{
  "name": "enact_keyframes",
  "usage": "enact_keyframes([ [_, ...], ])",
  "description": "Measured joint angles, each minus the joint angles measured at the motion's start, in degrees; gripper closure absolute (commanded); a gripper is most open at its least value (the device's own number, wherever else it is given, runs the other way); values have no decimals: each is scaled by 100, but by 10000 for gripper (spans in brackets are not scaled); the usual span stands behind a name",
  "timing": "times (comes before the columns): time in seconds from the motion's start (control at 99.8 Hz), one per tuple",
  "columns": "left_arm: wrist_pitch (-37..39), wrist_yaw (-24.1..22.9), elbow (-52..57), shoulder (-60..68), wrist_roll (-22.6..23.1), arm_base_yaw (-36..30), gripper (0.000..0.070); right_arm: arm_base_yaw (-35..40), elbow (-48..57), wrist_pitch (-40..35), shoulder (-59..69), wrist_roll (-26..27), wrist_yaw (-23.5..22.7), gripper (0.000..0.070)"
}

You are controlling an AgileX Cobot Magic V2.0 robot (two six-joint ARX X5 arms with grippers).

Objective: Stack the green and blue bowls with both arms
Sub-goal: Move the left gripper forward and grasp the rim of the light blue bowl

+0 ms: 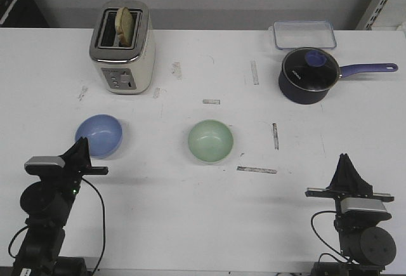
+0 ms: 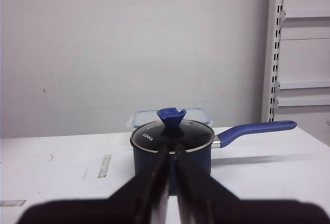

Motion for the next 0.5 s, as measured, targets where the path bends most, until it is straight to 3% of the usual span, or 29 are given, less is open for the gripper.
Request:
enact_keyframes([
  [0.14,-442,0,409,625,-4,-2,698,0,0,0,0,0,0,688],
  [0.501,-638,7,1388,2133,-44,-9,699,0,0,0,0,0,0,688],
])
